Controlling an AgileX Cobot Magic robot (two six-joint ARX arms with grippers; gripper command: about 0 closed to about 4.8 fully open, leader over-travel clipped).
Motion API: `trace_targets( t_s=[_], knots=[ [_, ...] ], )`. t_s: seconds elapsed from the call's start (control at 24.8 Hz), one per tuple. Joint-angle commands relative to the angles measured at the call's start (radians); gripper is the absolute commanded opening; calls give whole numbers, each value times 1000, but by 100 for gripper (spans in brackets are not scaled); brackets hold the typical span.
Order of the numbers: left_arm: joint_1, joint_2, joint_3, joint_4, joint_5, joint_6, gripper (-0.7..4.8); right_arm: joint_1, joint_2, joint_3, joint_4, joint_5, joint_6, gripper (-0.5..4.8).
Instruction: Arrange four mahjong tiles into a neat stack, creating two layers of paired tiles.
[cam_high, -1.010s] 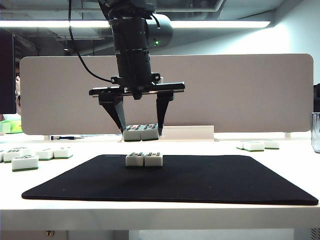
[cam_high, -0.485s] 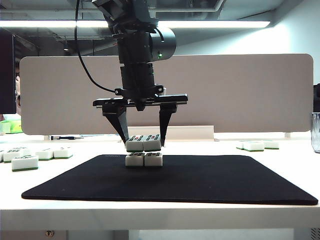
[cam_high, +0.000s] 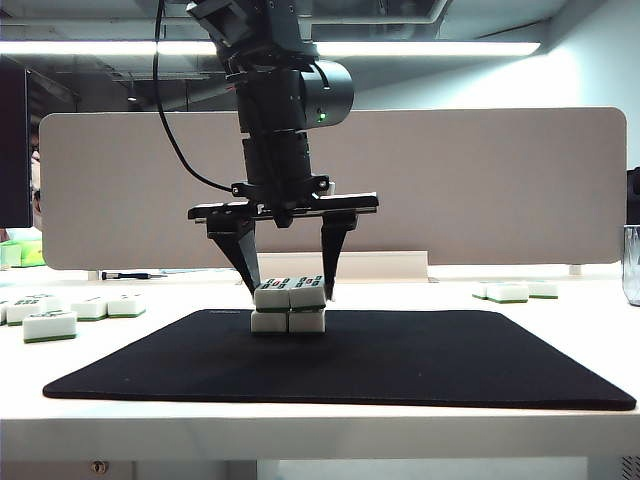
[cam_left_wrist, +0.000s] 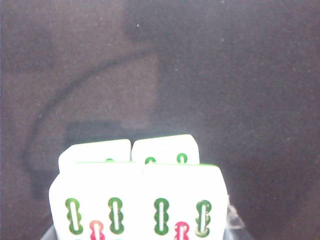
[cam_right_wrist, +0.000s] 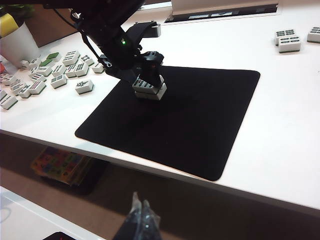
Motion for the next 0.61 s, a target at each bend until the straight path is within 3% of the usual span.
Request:
trace_targets(
  t_s=[0.04, 0.61],
  knots=[
    [-1, -1, 3, 3, 0, 4, 310, 0, -11, 3, 17, 2, -3, -1],
    [2, 1, 3, 13, -43, 31, 317, 0, -11, 3, 17, 2, -3, -1]
  ],
)
